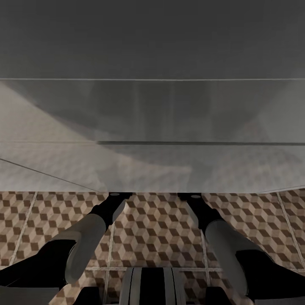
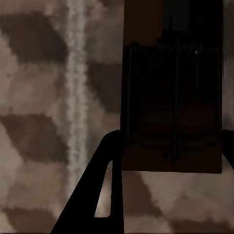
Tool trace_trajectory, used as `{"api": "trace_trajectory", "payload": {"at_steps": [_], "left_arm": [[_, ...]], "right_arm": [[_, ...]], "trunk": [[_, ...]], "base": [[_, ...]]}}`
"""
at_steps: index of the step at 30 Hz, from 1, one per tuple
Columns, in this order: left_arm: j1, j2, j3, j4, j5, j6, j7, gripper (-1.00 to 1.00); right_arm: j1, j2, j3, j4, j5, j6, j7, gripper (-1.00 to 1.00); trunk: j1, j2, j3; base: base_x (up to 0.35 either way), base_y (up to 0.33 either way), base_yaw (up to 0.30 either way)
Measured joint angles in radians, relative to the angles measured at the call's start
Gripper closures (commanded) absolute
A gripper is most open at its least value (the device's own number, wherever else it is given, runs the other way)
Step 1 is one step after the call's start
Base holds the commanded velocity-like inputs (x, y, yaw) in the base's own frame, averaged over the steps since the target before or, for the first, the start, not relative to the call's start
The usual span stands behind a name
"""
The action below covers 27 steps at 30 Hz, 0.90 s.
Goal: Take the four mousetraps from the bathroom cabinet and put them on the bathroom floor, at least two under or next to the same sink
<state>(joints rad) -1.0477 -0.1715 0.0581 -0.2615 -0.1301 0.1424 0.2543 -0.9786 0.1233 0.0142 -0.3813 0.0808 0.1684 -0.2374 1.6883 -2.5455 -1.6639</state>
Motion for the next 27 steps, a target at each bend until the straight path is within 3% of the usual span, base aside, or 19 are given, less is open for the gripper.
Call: {"api": "trace_trajectory", "payload": {"at_steps": [9, 27], "left_arm": [[0.0, 0.001, 0.0, 0.016, -0.001, 0.004, 0.0, 1.0], [0.0, 0.001, 0.001, 0.018, -0.003, 0.001, 0.0, 1.0]], "right_arm": [[-0.024, -0.001, -0.001, 0.051, -0.028, -0.003, 0.0, 1.0], [-0.026, -0.006, 0.001, 0.091, -0.033, -0.003, 0.0, 1.0]], "trunk": [[0.0, 0.0, 0.0], [0.0, 0.0, 0.0]], "base": [[0.0, 0.0, 0.0], [0.0, 0.0, 0.0]]}}
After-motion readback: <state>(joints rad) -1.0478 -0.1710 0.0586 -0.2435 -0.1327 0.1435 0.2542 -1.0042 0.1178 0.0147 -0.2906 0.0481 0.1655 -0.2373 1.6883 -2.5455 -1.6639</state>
